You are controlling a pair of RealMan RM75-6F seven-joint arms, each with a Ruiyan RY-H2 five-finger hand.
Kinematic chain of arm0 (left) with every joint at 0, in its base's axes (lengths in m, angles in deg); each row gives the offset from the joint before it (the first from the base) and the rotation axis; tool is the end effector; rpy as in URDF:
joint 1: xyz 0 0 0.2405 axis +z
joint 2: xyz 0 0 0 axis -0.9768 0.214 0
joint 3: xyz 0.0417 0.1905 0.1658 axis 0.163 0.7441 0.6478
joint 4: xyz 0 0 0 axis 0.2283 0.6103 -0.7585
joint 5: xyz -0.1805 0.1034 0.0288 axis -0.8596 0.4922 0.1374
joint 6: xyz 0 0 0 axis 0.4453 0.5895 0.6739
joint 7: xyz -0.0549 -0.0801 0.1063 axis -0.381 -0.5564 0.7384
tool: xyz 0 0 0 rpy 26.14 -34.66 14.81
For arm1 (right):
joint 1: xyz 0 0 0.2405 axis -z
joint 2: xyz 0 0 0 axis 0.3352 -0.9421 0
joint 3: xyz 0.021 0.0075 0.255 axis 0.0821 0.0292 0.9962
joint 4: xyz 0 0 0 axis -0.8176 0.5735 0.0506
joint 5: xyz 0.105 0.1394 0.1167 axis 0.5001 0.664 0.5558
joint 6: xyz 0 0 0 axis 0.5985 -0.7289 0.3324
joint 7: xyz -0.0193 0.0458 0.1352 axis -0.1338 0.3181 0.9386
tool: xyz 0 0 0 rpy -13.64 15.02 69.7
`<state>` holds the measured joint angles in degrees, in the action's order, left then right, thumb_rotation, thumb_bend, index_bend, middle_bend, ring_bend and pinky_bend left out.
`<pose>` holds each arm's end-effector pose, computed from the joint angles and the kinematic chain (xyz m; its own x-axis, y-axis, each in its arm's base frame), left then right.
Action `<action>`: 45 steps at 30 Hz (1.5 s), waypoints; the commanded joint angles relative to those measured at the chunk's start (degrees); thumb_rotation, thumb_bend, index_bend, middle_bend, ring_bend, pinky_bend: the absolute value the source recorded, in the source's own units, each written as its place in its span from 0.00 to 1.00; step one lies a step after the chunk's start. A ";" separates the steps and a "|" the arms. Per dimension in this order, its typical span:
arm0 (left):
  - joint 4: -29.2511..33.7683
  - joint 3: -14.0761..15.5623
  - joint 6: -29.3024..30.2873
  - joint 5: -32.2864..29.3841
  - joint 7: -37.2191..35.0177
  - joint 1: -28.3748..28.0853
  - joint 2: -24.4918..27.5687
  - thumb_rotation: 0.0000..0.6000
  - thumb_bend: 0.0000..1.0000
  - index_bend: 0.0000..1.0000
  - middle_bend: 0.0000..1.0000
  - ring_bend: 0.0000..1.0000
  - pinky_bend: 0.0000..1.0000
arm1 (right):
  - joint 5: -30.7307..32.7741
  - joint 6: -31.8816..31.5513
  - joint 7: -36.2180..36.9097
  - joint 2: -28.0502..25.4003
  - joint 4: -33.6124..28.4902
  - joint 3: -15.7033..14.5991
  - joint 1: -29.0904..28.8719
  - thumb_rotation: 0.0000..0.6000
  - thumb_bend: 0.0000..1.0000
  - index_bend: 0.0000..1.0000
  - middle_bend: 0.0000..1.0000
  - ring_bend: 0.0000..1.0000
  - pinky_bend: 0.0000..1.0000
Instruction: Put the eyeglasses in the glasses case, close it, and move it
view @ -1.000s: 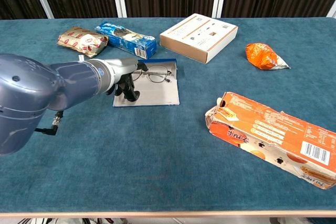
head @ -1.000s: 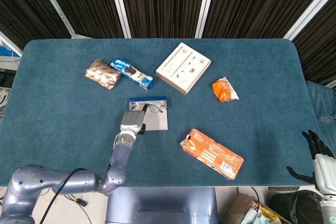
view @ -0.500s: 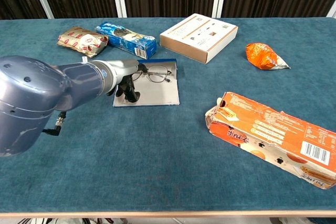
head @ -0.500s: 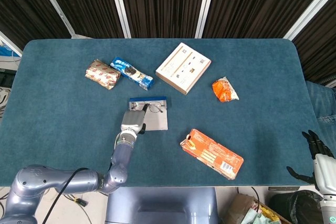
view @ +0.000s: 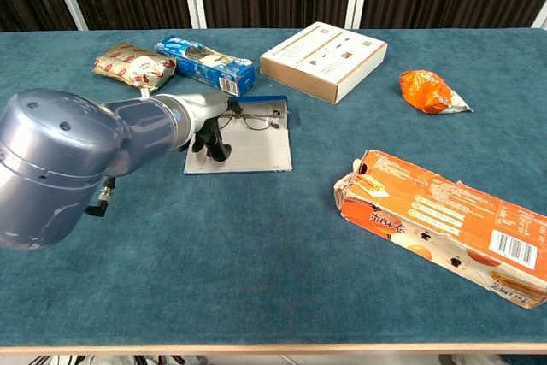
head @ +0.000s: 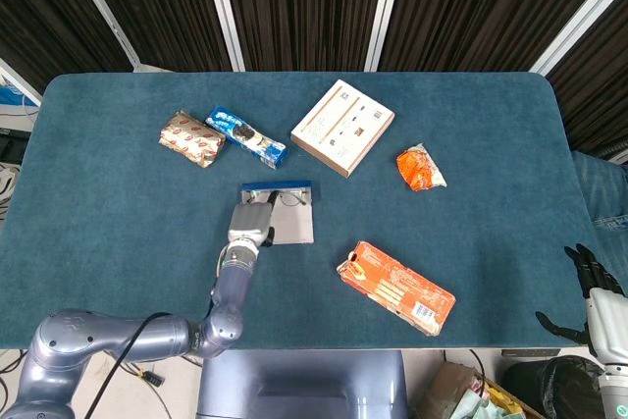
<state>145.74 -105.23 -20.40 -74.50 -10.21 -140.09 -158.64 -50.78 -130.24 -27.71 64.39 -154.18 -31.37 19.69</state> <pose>-0.0689 0.3667 -0.1064 0.3703 0.4832 0.7934 0.9150 -0.0422 -0.4013 -0.3168 -0.1550 0.1714 0.2019 -0.0488 0.9782 -0.9570 0.2026 0.2077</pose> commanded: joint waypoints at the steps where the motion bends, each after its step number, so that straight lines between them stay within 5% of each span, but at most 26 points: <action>1: -0.45 -0.29 0.03 -0.01 0.06 -0.17 -0.24 1.00 0.53 0.00 0.78 0.75 0.77 | 0.04 0.01 0.03 -0.02 -0.03 0.01 0.01 1.00 0.26 0.09 0.04 0.12 0.16; 12: -1.79 -1.18 0.23 -0.24 0.75 -0.54 -0.88 1.00 0.53 0.00 0.78 0.75 0.77 | 0.22 0.23 0.20 -0.18 -0.17 0.01 -0.02 1.00 0.26 0.09 0.04 0.12 0.16; 20: 3.35 0.83 2.95 3.38 0.80 0.71 0.37 1.00 0.52 0.01 0.72 0.71 0.77 | 0.05 0.33 -0.02 -0.11 -0.16 -0.05 -0.13 1.00 0.26 0.09 0.04 0.12 0.16; 23: 6.80 1.89 4.95 6.01 0.30 1.68 1.47 1.00 0.48 0.09 0.67 0.66 0.73 | 0.22 0.30 0.05 -0.10 -0.13 0.05 -0.12 1.00 0.26 0.09 0.04 0.12 0.16; 28: 14.96 4.09 8.39 7.64 1.54 3.67 4.97 1.00 0.36 0.13 0.52 0.49 0.56 | 0.28 0.40 0.18 -0.12 -0.15 0.07 -0.17 1.00 0.26 0.09 0.04 0.12 0.16; 34: 22.93 5.39 10.88 7.78 2.13 5.81 9.49 1.00 0.26 0.07 0.17 0.13 0.27 | 0.16 0.12 0.02 0.00 -0.14 0.07 -0.08 1.00 0.26 0.09 0.04 0.12 0.16; 37: 25.10 5.93 11.10 9.40 1.29 6.64 11.18 1.00 0.24 0.02 0.10 0.04 0.17 | 0.25 0.11 -0.12 0.08 -0.19 0.10 -0.09 1.00 0.26 0.09 0.04 0.12 0.16; 45: 24.89 6.79 11.54 17.13 -3.23 7.99 11.08 1.00 0.18 0.00 0.05 0.00 0.03 | 0.58 0.24 -0.17 0.08 -0.56 0.12 -0.08 1.00 0.26 0.09 0.04 0.12 0.16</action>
<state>171.19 -98.72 -9.01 -59.42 -11.97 -132.55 -147.20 -50.21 -130.01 -27.89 64.47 -154.73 -31.24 19.61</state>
